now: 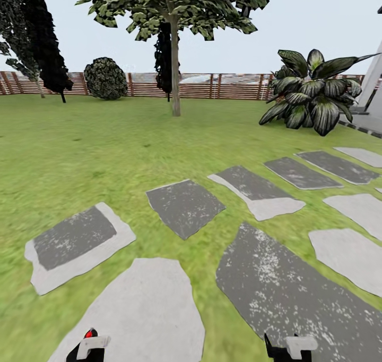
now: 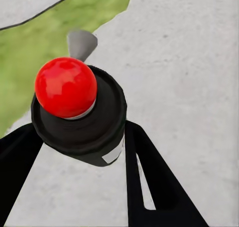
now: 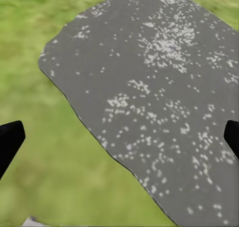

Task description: In the garden, pick up the pesticide atomizer on the floor and spray pesticide onto both trees until each tree trunk is fully covered.

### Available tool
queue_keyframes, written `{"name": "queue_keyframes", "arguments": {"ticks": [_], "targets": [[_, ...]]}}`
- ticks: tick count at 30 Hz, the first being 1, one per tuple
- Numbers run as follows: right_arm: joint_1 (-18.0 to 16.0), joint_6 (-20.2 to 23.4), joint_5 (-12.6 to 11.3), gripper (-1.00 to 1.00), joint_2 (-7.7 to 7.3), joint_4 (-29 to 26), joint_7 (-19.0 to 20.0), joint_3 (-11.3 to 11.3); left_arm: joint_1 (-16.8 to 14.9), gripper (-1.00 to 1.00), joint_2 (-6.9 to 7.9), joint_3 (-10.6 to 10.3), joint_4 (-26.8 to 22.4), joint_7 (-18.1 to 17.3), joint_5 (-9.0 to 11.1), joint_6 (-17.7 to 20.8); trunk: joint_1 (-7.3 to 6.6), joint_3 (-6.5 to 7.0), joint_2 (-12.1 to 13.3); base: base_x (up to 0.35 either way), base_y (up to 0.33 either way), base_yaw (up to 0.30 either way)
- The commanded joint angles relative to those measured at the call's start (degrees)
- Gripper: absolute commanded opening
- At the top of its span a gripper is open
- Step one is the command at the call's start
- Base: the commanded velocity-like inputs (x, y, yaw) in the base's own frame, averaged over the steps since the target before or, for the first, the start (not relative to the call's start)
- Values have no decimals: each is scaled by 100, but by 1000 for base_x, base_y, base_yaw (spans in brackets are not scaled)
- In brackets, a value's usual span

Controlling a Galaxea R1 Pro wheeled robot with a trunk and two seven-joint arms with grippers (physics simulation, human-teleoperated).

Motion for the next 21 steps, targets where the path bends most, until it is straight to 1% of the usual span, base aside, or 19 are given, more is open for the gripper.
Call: {"name": "queue_keyframes", "arguments": {"ticks": [1, 21], "targets": [[1, 0, 0, 100, 0, 0, 0, 0, 0, -100, 0, 0, -1, 1, 0, 0, 0, 0, 0, 335, -75, 0], [0, 1, 0, 100, 0, 0, 8, 0, 0, -100, 8, 0, -1, 1, 0, 7, 0, 0, 0, 335, -75, 0]]}}
